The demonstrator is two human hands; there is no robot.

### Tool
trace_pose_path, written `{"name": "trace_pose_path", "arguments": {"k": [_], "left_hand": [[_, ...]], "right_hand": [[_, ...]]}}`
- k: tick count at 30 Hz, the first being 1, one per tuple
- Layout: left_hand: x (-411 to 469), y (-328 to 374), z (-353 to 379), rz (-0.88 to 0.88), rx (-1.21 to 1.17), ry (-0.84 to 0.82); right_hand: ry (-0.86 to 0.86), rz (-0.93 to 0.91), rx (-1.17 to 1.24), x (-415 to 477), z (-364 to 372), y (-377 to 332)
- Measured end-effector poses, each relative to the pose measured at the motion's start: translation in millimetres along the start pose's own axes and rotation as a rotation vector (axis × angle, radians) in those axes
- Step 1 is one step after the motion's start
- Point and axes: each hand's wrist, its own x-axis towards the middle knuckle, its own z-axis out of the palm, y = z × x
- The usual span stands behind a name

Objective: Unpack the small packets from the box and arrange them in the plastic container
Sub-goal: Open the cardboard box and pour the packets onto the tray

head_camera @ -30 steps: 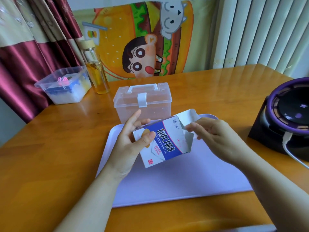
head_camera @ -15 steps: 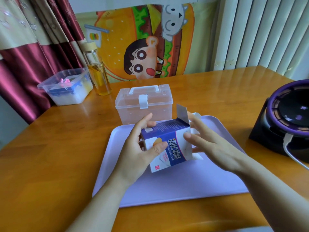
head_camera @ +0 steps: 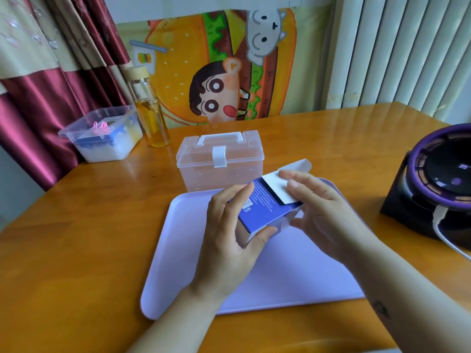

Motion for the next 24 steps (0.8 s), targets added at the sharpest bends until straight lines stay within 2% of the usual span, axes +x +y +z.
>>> {"name": "trace_pose_path", "arguments": {"k": [3, 7, 9, 12, 14, 16, 19, 21, 24], "left_hand": [[2, 1, 2, 0.026, -0.004, 0.021], [6, 4, 5, 0.055, -0.012, 0.019], [8, 3, 6, 0.064, 0.006, -0.011], [8, -1, 2, 0.051, 0.039, -0.160], [10, 1, -4, 0.007, 0.116, -0.274], [17, 7, -13, 0.007, 0.169, -0.251], [34, 30, -24, 0.234, 0.160, -0.170], [46, 43, -27, 0.313, 0.198, -0.240], [52, 40, -32, 0.210, 0.314, -0.369]], "right_hand": [[0.025, 0.090, 0.041, 4, -6, 0], [-0.141, 0.270, 0.055, 3, -9, -1], [-0.174, 0.266, 0.043, 2, -9, -3], [-0.164, 0.129, -0.145, 5, -11, -8], [-0.084, 0.021, -0.350, 7, -13, -11], [-0.032, -0.155, -0.663, 7, -12, -12], [-0.027, -0.425, -1.130, 5, -8, -9], [-0.074, -0.504, -1.211, 4, -3, -5], [-0.068, -0.602, -1.213, 0, 3, -2]]}}
